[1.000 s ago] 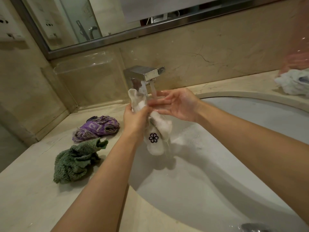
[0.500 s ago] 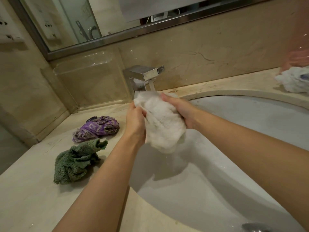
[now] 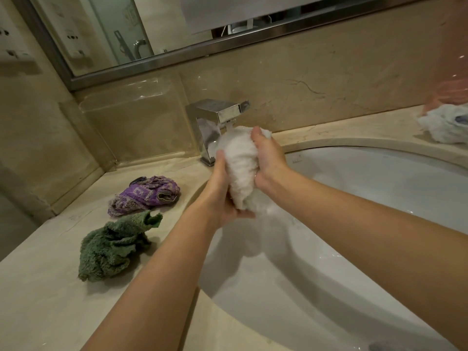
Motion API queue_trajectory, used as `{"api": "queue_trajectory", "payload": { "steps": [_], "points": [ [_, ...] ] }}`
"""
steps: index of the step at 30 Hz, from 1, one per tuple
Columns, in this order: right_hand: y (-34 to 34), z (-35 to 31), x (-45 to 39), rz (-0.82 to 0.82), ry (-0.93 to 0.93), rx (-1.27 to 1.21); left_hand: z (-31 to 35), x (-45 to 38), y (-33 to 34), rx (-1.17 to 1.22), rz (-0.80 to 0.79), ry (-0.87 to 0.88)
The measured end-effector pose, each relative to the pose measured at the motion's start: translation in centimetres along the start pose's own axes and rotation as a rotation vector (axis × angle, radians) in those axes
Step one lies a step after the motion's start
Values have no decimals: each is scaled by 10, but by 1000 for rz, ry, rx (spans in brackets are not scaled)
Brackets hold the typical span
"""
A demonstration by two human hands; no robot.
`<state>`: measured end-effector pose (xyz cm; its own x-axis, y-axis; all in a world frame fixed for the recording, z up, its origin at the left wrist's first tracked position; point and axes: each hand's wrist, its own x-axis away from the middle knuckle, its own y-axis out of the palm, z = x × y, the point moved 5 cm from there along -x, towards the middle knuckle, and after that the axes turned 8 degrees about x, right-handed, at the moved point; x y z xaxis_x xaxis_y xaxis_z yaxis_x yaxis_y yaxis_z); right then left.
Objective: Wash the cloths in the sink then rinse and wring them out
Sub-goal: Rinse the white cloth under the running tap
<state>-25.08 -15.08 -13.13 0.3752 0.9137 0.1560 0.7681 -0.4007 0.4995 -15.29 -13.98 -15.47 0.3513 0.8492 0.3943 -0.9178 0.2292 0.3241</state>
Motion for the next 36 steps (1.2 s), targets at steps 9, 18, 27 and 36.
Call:
{"api": "queue_trajectory", "payload": {
  "steps": [9,18,27,36],
  "points": [
    [-4,0,1,22,80,611,16,-4,-19,304,191,232],
    [8,11,7,-396,37,741,21,2,-12,-87,353,445],
    [0,8,8,-157,-136,781,22,6,-16,-113,345,433],
    [-8,10,17,-214,-126,759,20,14,-11,-225,293,336]
  ]
}}
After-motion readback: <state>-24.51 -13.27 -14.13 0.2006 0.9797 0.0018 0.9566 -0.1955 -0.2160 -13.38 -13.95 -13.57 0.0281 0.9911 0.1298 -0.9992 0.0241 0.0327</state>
